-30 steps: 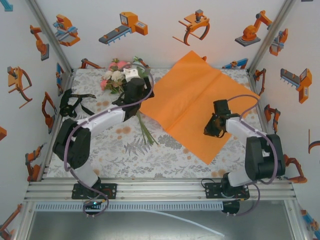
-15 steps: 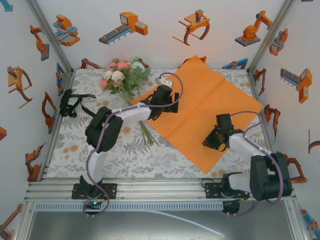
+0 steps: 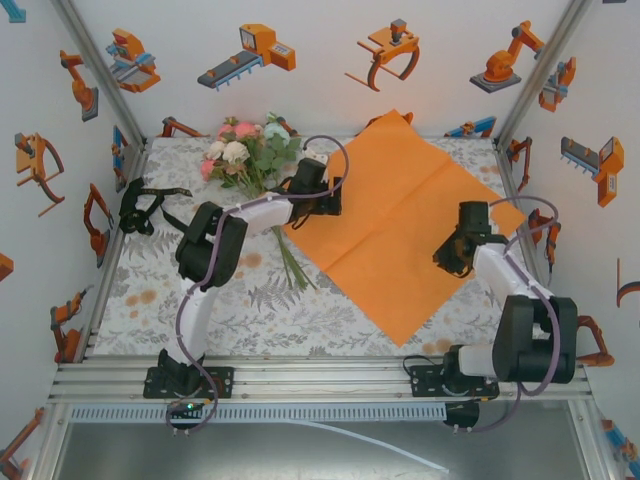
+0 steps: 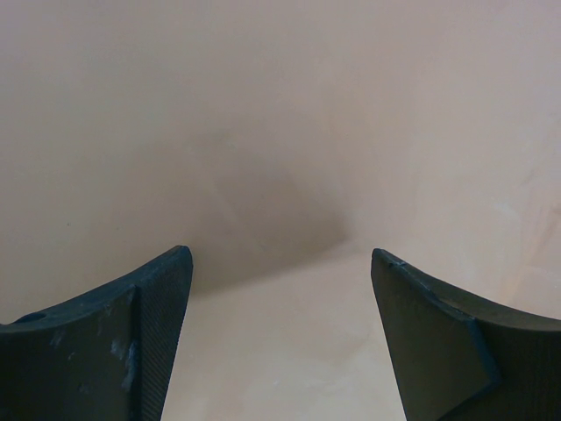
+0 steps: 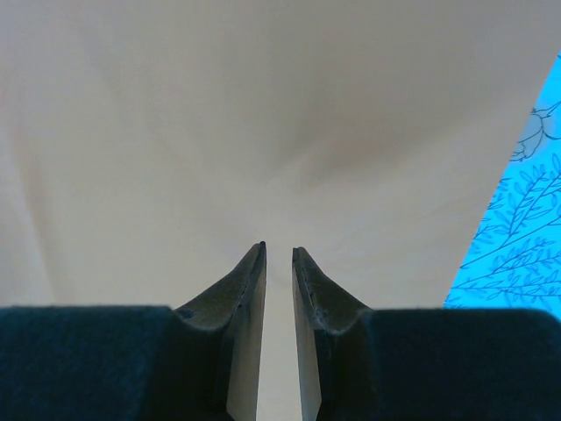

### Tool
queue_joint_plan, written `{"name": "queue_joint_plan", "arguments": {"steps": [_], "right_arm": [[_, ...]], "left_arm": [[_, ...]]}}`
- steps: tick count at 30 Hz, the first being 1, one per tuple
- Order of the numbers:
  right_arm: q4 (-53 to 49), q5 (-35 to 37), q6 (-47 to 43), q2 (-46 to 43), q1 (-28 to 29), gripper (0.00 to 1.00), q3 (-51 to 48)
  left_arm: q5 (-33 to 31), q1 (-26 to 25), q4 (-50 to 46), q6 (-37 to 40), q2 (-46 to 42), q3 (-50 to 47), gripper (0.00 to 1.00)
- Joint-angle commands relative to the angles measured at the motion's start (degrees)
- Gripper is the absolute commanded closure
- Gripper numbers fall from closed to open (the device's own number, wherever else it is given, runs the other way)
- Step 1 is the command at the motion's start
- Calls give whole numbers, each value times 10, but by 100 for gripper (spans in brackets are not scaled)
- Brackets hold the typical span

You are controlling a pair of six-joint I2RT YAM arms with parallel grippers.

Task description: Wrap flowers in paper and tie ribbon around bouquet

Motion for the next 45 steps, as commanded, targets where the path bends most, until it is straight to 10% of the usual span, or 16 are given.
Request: {"name": "queue_joint_plan", "arguments": {"steps": [1,16,26,33,45], "right_arm": [[-4,-4,-20,26,0,77,-3],[-22,-14,-1,-30,-2,76,-77],[-79,-33,-11,-181,67,64,32],[-64,-54,-21,-155,158,62,74],[-60,-46,-20,-151,165,62,56]], "left_arm": [[52,-3,14,0,-24,-21,24],[-11,-33,58,-15,-154,-116,18],[-226,44,-87,-72,-297,-165,21],[-151,154,-41,-128,-288,-222,30],[-99,191,-20,-110,-157,-139,46]]}}
